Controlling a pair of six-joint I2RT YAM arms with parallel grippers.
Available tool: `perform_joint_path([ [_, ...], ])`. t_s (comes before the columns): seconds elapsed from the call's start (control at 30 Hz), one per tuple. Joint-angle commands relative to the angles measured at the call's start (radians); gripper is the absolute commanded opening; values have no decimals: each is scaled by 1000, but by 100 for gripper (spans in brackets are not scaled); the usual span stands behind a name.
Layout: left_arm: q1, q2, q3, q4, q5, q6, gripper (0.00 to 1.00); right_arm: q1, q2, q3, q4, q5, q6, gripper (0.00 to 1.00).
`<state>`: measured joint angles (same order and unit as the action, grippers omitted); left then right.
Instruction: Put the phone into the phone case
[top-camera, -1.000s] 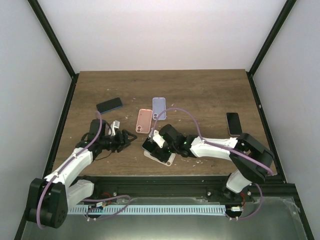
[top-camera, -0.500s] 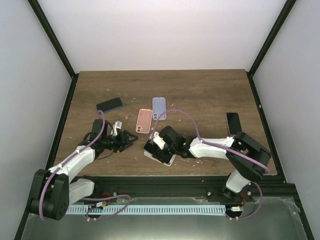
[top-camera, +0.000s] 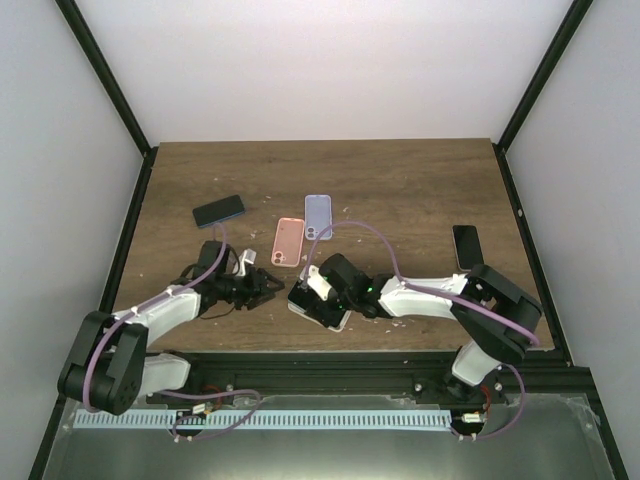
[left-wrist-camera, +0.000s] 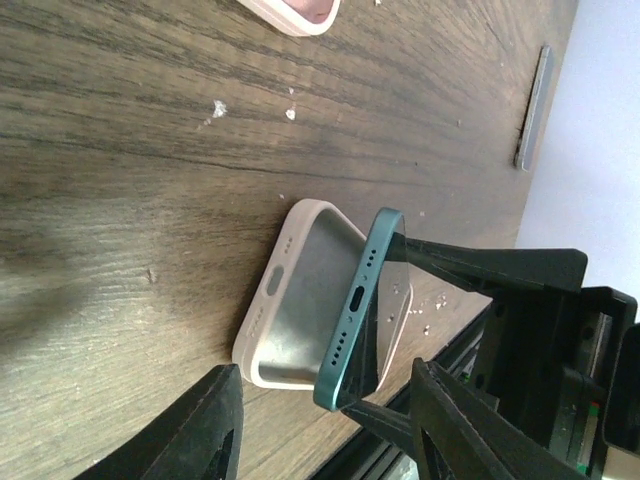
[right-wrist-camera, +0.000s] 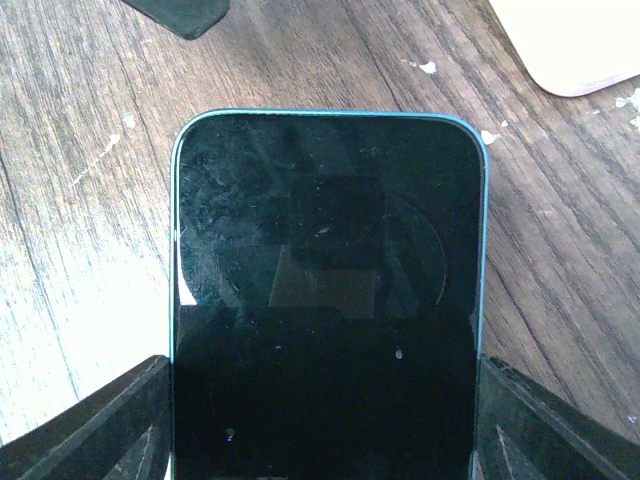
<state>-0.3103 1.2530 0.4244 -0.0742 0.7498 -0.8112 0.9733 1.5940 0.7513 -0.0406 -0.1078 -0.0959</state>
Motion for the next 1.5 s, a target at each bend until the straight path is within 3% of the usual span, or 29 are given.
perform_joint_path([
  [0.0,-13,27,25,53,-21,6,47,8,-22,10,-8,12,-17,70],
  [0.37,-28,79,6,95,-51,16,46,8,-133,41,-92,-11,25,87],
  [0.53,-31,80,10,93,-63,26,46,8,-105,70,-152,34,72,86],
  [0.63,-35,81,12,121,-65,37,44,8,-101,124,-229,97,216,84],
  [0.8,-64,101,45,111,-127,76,39,6,-136,196,-399,184,613,82],
  [1.03,-94,104,43,122,-177,96,39,5,-214,109,-521,210,980,75],
  [1.23,-107,137,6,234,-126,66,39,0,-337,-45,-423,173,1170,73],
  [1.47,-118,173,18,214,-149,75,38,1,-371,-163,-325,145,1329,67],
])
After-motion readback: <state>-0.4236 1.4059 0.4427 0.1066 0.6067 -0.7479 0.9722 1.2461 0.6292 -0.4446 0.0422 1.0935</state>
